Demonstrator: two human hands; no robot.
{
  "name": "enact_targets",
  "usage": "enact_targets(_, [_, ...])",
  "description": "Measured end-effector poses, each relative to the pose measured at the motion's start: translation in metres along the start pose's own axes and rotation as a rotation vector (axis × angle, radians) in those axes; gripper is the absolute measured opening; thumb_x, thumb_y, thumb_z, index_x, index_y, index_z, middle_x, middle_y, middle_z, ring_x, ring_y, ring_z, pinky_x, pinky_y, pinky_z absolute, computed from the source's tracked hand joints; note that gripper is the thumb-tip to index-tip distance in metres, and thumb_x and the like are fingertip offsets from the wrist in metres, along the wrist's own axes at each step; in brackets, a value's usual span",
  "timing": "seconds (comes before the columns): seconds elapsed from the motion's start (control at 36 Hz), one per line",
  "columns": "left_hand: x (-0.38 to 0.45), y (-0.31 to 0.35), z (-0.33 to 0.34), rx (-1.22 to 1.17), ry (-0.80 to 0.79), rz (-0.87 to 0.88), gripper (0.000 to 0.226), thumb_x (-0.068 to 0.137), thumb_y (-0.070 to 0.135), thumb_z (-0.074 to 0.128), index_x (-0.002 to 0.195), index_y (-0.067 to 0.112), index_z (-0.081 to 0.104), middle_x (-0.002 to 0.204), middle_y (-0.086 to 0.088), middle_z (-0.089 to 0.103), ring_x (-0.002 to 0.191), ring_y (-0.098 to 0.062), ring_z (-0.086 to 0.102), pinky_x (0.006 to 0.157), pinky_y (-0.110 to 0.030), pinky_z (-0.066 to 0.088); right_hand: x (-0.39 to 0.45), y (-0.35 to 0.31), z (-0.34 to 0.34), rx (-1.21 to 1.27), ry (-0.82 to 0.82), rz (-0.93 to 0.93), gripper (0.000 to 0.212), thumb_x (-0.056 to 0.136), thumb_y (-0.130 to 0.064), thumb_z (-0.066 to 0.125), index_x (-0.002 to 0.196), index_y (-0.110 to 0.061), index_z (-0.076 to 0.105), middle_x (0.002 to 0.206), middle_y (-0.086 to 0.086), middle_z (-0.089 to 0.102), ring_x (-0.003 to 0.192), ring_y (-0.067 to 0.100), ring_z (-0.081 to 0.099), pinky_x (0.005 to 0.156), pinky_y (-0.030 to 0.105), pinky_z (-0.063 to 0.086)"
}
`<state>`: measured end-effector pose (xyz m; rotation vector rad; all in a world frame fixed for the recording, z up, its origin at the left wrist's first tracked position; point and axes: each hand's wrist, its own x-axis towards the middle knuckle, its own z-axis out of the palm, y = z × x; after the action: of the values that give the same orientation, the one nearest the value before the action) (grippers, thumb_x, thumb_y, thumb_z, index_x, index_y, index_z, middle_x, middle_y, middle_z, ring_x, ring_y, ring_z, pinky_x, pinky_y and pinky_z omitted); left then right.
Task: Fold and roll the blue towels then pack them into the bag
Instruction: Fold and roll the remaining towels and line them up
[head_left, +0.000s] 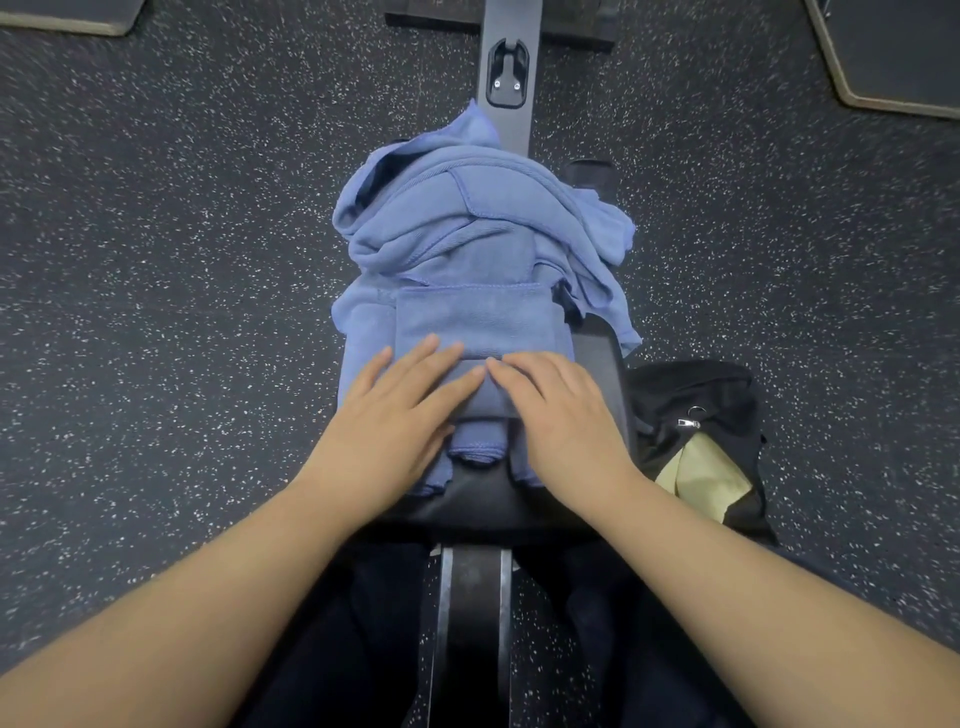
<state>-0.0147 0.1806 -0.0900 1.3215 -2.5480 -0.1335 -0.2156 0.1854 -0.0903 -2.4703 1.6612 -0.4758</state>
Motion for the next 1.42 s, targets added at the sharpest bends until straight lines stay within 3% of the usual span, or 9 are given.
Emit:
enact_targets(0.22, [0.001,0.001,0.003,0.038,-0.035,-0.028,0.054,0.083,0.03,0.041,0.136,0.022,0.042,0.138,-0.005,0.054,0.132,-0.023,0.036,0.107,-0.047,0.023,0.007,0.001,-0.001,0.012,-0.029,0.028,0.05,0.079,-0.011,0.038,0.122,-0.008,0.063,0.115,0.009,0.064,0.105,0.03,0.06,0.098,0.039,0.038])
enact_targets(0.44, [0.001,0.003,0.009,0.139,-0.068,-0.119,0.055,0.086,0.031,0.04,0.141,0.022,0.04,0.141,-0.002,0.051,0.136,-0.024,0.031,0.107,-0.055,0.023,0.006,0.0,-0.003,0.046,0.149,-0.049,0.032,0.079,-0.006,0.052,0.107,-0.008,0.068,0.108,0.01,0.064,0.099,0.03,0.059,0.092,0.038,0.042])
enact_targets(0.61, [0.008,0.001,0.015,0.148,-0.004,-0.145,0.054,0.085,0.027,0.057,0.138,0.022,0.045,0.138,-0.001,0.054,0.135,-0.024,0.033,0.106,-0.057,0.024,0.004,0.002,0.003,0.004,0.142,-0.059,0.046,0.068,-0.004,0.067,0.113,-0.006,0.064,0.113,0.013,0.062,0.104,0.028,0.049,0.096,0.037,0.037])
enact_targets(0.67, [0.012,0.0,0.016,0.159,-0.014,-0.156,0.053,0.086,0.034,0.051,0.138,0.023,0.045,0.136,-0.001,0.055,0.135,-0.025,0.033,0.106,-0.057,0.023,0.005,0.005,0.006,0.009,0.142,-0.051,0.051,0.066,-0.001,0.07,0.116,-0.009,0.061,0.115,0.013,0.061,0.106,0.029,0.051,0.097,0.037,0.037])
enact_targets(0.81, [0.019,-0.003,0.02,0.04,0.035,-0.177,0.05,0.086,0.03,0.052,0.134,0.021,0.049,0.133,-0.015,0.052,0.124,-0.033,0.04,0.104,-0.052,0.029,0.01,0.008,0.009,0.055,0.151,-0.036,0.045,0.074,-0.008,0.062,0.117,-0.017,0.052,0.114,0.012,0.06,0.105,0.028,0.049,0.093,0.037,0.042])
enact_targets(0.92, [0.022,-0.006,0.014,-0.081,0.049,-0.18,0.046,0.088,0.022,0.044,0.133,0.017,0.05,0.116,-0.024,0.052,0.101,-0.04,0.054,0.088,-0.047,0.047,0.013,0.008,0.005,0.109,0.109,-0.017,0.04,0.079,-0.017,0.043,0.118,-0.02,0.048,0.111,0.013,0.061,0.098,0.033,0.055,0.083,0.042,0.052])
enact_targets(1.11, [0.021,-0.009,0.001,-0.212,-0.053,-0.185,0.042,0.088,0.032,0.042,0.13,0.029,0.044,0.115,-0.012,0.055,0.102,-0.034,0.054,0.086,-0.041,0.047,0.014,0.013,-0.006,0.166,0.006,-0.035,0.044,0.077,-0.01,0.057,0.121,-0.01,0.059,0.11,0.012,0.061,0.096,0.037,0.059,0.082,0.048,0.052])
enact_targets(1.22, [0.019,-0.01,-0.004,-0.24,-0.097,-0.154,0.036,0.088,0.041,0.041,0.122,0.029,0.045,0.11,-0.009,0.056,0.097,-0.032,0.056,0.082,-0.038,0.046,0.011,0.014,-0.013,0.179,-0.082,-0.031,0.04,0.082,-0.022,0.055,0.119,-0.008,0.06,0.11,0.01,0.062,0.099,0.035,0.059,0.084,0.049,0.052])
enact_targets(1.42, [0.017,-0.007,-0.009,-0.264,-0.152,-0.15,0.033,0.092,0.045,0.035,0.121,0.032,0.043,0.107,-0.008,0.058,0.091,-0.034,0.058,0.079,-0.044,0.05,0.01,0.015,-0.018,0.201,-0.122,-0.045,0.036,0.083,-0.02,0.057,0.116,-0.008,0.062,0.107,0.009,0.065,0.094,0.037,0.06,0.079,0.051,0.052])
